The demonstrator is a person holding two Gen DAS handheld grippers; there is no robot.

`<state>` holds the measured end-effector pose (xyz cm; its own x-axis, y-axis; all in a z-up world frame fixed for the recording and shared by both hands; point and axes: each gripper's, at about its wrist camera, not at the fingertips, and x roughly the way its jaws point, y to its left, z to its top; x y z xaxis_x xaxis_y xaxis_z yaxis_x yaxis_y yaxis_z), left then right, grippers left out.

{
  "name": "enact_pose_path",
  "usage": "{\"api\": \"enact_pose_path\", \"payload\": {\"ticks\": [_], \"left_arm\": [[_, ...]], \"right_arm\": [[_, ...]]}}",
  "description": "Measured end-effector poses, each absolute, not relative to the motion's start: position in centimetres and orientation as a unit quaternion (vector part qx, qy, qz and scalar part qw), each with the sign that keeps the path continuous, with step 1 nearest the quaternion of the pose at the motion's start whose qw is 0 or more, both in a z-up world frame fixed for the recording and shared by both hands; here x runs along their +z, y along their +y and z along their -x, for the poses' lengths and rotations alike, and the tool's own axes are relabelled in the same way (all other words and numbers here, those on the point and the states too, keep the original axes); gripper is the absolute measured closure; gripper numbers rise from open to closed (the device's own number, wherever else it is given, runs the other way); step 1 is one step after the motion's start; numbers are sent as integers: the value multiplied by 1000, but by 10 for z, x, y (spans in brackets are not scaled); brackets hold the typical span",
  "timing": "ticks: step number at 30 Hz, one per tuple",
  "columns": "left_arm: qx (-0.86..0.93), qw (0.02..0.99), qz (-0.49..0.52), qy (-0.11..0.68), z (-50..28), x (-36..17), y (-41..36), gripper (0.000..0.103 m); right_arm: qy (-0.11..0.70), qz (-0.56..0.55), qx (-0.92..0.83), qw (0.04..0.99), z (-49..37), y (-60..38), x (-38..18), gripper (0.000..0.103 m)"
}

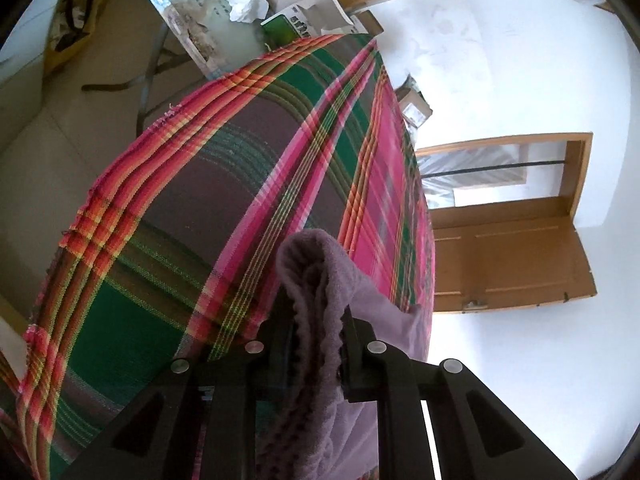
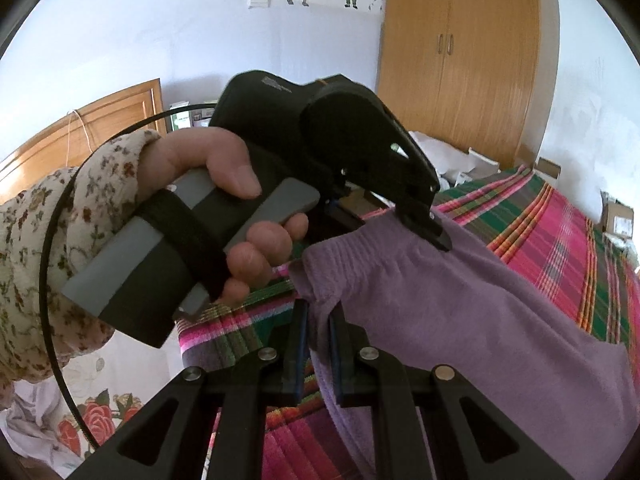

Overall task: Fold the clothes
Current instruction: 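Hold the elastic waistband up with both grippers side by side, then carry the waistband with both grippers, folding the trousers over onto themselves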

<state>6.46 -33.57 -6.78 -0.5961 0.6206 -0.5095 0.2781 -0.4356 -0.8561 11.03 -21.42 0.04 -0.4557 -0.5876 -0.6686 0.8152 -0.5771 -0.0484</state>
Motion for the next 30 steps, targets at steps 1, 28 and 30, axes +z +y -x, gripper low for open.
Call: {"api": "enact_pose_path", "payload": {"ticks": [1, 28, 30], "left_arm": [[728, 117, 433, -518, -65, -67, -335, 85], [777, 193, 401, -444, -41, 37, -238, 85], [778, 200, 403, -438, -37, 41, -225, 85]], "right_arm": [[183, -308, -833, 422, -110, -213, 0, 93], [70, -237, -884, 396, -154, -84, 67, 94], [61, -234, -890, 387, -159, -72, 72, 94]]}}
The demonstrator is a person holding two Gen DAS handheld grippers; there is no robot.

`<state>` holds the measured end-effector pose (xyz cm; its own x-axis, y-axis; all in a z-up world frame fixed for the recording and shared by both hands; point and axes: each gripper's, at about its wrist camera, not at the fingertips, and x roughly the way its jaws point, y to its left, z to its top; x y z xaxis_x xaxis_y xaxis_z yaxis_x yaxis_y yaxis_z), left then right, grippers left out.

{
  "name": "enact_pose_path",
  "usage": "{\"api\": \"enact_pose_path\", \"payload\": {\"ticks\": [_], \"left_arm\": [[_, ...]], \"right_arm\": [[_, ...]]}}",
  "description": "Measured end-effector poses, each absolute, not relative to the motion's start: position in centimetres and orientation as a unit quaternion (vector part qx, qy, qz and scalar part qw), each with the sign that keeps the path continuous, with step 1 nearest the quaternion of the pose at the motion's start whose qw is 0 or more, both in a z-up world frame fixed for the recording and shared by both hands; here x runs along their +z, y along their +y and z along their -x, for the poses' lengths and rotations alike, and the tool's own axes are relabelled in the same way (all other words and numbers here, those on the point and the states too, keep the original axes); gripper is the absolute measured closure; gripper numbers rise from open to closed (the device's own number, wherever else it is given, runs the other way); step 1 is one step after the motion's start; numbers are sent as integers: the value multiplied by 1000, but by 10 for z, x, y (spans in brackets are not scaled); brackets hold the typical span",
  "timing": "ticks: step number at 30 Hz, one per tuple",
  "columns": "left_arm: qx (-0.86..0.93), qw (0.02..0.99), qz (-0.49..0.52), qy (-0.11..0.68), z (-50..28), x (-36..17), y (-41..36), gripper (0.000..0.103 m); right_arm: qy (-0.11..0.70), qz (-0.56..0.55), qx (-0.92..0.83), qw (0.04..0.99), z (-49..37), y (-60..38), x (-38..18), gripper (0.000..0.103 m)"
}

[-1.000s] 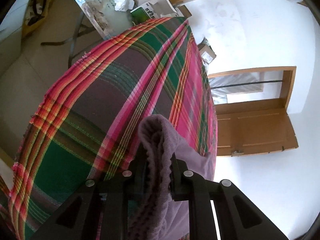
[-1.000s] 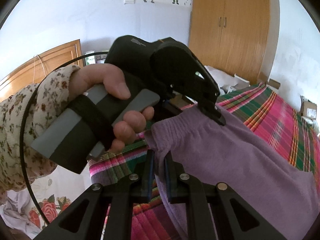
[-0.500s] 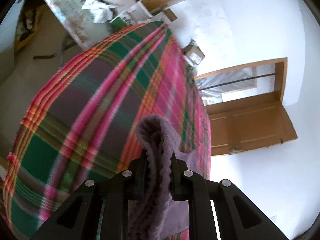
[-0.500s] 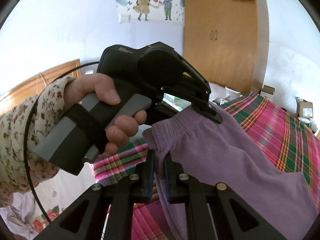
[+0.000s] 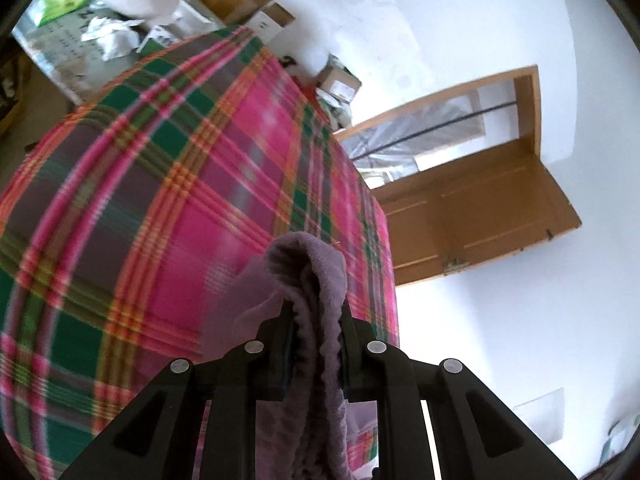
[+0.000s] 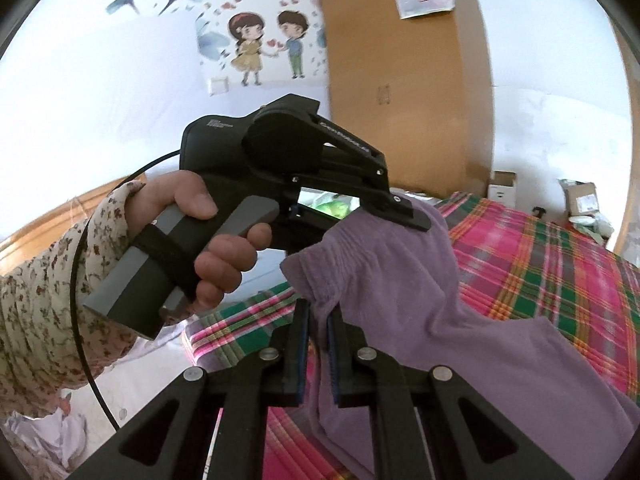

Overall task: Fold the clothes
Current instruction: 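Carry the waistband with both grippers, folding the trousers over onto themselves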

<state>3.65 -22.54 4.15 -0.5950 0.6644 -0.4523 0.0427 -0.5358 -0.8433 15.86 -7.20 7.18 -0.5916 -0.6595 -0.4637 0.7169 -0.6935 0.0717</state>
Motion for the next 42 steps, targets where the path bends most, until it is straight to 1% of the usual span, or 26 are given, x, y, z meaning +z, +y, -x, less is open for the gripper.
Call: {"api": "enact_pose_path", "payload": {"ticks": [8, 12, 22, 31, 42], "left_arm": [[776, 229, 409, -422, -22, 54, -179, 85], [772, 245, 413, -417, -17, 58, -158, 85], [758, 271, 439, -399, 1, 58, -107, 85], [736, 290, 485, -374, 24, 39, -58, 85], [701, 288, 530, -379, 40, -8, -25, 85]], "right_arm": [[33, -229, -908, 349, -162, -34, 85, 95], [20, -226, -916, 331, -161, -16, 90, 96], [-8, -234, -928, 289, -159, 30, 86, 97], [-36, -259, -934, 245, -157, 66, 72, 97], [-51, -307, -928, 207, -147, 93, 43, 97]]}}
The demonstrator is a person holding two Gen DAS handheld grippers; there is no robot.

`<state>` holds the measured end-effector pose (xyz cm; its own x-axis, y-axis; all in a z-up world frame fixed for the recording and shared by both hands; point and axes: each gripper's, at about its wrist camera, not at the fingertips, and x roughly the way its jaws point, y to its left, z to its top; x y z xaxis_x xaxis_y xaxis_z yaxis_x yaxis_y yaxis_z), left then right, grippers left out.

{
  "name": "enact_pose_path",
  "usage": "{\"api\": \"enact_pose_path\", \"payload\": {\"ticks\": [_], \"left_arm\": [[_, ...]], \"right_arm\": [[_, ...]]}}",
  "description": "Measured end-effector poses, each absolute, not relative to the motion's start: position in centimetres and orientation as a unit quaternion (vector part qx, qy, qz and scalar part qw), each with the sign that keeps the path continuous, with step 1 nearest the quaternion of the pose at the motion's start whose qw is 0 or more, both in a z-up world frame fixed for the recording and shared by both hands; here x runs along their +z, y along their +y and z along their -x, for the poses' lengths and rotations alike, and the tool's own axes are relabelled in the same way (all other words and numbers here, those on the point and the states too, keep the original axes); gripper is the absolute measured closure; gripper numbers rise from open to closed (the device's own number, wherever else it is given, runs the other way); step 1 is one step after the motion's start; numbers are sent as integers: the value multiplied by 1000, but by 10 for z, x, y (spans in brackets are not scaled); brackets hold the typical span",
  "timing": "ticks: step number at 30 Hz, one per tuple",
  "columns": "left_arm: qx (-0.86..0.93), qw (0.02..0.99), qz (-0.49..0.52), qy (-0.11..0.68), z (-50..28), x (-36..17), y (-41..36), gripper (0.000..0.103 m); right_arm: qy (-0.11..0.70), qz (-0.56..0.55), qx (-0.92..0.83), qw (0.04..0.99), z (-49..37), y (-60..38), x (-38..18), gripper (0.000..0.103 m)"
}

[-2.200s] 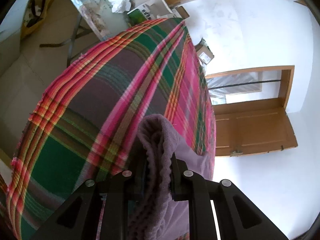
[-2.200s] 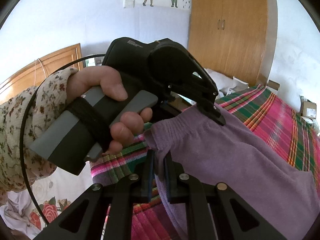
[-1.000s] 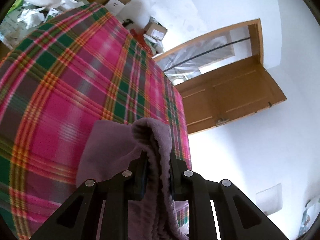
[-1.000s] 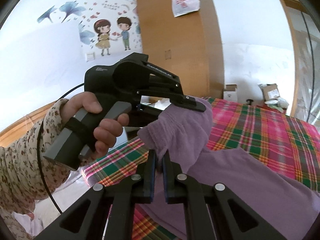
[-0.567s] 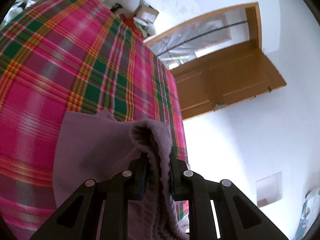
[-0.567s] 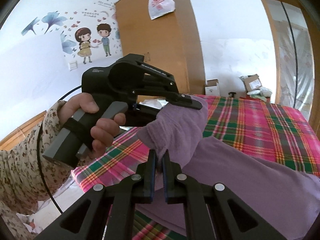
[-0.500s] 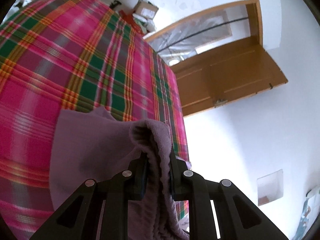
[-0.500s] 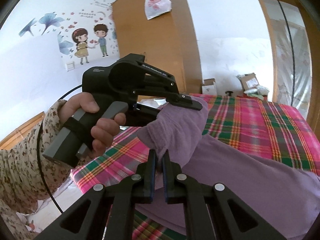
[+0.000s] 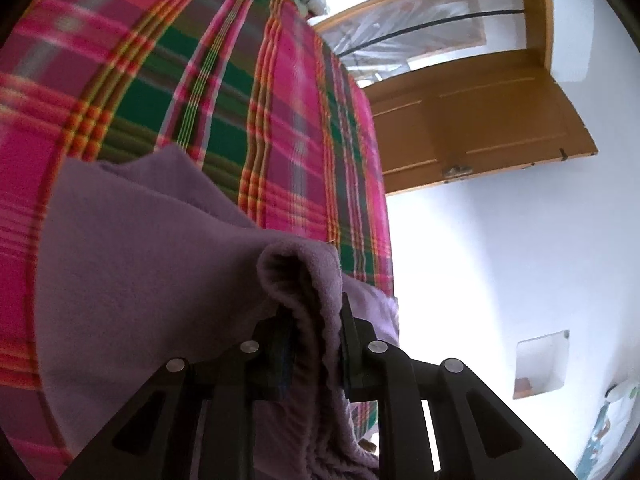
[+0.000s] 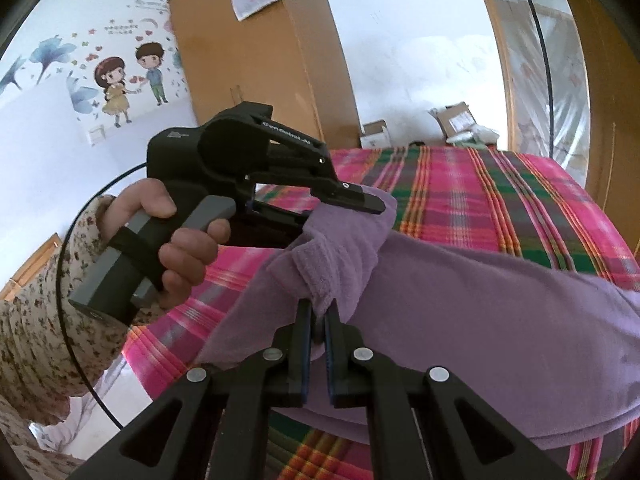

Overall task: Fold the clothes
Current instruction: 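Carry the waistband with both grippers, folding the trousers over onto themselves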

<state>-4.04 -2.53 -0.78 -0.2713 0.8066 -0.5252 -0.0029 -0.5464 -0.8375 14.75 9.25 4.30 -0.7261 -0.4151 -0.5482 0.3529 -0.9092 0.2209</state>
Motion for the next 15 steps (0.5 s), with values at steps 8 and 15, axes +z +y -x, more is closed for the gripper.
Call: {"api": "enact_pose_path", "payload": {"ticks": [8, 15], "left_arm": [[712, 286, 533, -357, 41, -13, -13, 81], [728, 290, 517, -343, 37, 1, -13, 72]], "right_arm": [[-58, -323, -923, 200, -146, 101, 31, 97], [-86, -346, -913, 197, -142, 113, 20, 97]]}}
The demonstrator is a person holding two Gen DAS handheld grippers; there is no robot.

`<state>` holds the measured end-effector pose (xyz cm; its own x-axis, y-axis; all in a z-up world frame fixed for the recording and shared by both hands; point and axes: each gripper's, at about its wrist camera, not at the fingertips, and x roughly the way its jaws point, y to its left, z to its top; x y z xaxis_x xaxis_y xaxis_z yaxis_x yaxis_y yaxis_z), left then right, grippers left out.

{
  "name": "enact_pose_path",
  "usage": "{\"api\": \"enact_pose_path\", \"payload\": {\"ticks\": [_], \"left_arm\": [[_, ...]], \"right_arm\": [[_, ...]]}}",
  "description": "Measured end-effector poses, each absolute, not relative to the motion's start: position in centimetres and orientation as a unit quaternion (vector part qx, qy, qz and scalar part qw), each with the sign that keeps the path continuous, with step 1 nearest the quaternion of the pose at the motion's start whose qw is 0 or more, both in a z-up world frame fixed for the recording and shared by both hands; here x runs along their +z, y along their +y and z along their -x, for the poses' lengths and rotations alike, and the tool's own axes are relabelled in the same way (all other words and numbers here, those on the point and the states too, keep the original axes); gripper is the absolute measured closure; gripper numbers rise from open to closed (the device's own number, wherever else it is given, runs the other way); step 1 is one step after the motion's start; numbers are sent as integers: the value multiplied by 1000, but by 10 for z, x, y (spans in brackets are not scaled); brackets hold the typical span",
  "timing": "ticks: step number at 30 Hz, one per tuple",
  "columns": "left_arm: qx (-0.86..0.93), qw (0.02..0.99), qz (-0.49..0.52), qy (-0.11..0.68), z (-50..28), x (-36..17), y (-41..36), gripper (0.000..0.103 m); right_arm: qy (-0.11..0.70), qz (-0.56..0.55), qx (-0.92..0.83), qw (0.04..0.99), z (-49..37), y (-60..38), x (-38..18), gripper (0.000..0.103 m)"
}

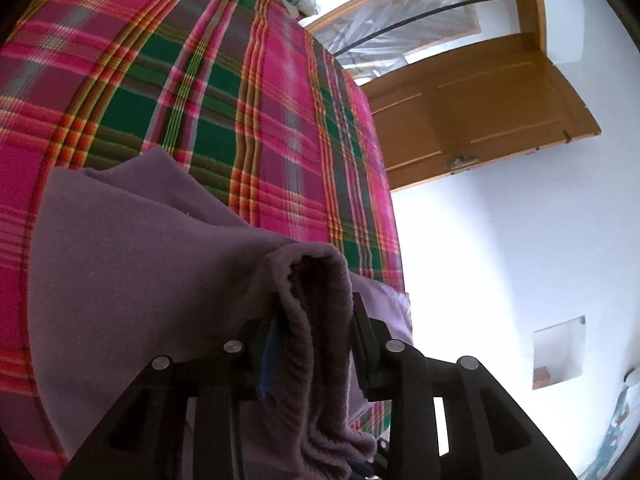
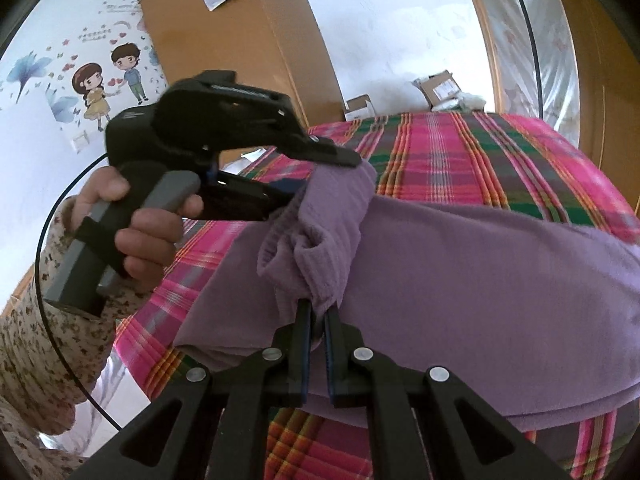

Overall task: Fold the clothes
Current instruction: 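Carry the waistband with both grippers, folding the trousers over onto themselves, then lower the waistband onto the folded trousers with both grippers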

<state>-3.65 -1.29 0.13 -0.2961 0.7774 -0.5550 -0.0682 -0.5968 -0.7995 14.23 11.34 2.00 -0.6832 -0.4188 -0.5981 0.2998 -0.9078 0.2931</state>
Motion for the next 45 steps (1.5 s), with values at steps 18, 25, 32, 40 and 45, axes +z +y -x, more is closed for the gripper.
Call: {"api": "enact_pose_path", "payload": {"ticks": [18, 25, 32, 40, 45], "left_arm": [[779, 215, 461, -367, -5, -3, -76, 67], [800, 180, 432, -376, -33, -12, -105, 67], [792, 169, 442, -387, -42, -30, -114, 67], [791, 176, 445, -382, -41, -28, -107, 67], [788, 172, 449, -385, -40, -31, -109, 67]], "right_arm": [[-149, -367, -897, 194, -140, 148, 6, 76], [-197, -368, -882, 219, -133, 174, 5, 59], [-319, -377, -823, 279, -95, 210, -1, 47], [-304, -440, -801, 269, -40, 189, 0, 41], [-263, -475, -797, 265, -30, 163, -7, 41]]}}
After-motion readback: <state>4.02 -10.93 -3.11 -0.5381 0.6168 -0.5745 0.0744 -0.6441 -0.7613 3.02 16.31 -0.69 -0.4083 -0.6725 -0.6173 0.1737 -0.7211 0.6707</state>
